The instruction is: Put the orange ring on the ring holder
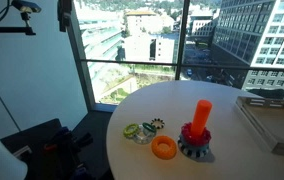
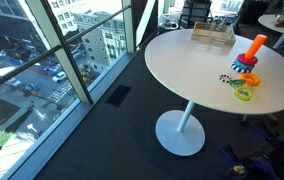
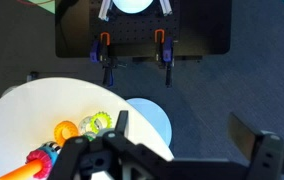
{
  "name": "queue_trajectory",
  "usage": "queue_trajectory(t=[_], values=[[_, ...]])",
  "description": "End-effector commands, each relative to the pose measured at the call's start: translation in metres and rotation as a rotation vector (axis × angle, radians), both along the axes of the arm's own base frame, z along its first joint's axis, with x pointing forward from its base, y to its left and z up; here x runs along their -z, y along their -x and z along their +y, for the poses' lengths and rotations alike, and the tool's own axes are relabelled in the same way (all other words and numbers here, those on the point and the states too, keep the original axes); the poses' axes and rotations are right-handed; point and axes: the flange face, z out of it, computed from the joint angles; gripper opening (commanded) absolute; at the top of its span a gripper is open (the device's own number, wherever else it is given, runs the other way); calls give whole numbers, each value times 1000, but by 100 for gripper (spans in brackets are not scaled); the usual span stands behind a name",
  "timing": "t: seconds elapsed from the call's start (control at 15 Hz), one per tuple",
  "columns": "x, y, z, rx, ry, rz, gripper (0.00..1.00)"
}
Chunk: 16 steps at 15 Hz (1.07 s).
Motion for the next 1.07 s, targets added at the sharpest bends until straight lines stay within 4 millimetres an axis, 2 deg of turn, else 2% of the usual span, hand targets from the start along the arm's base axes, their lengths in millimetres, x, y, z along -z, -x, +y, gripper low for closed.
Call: queue_trajectory(t=[0.0,0.2,0.4,1.0], values=[[-1,0,0,0,0,0,100],[-1,0,0,0,0,0,100],[-2,-9,-8,11,-3,4,100],[-1,-50,-57,65,-48,-58,100]])
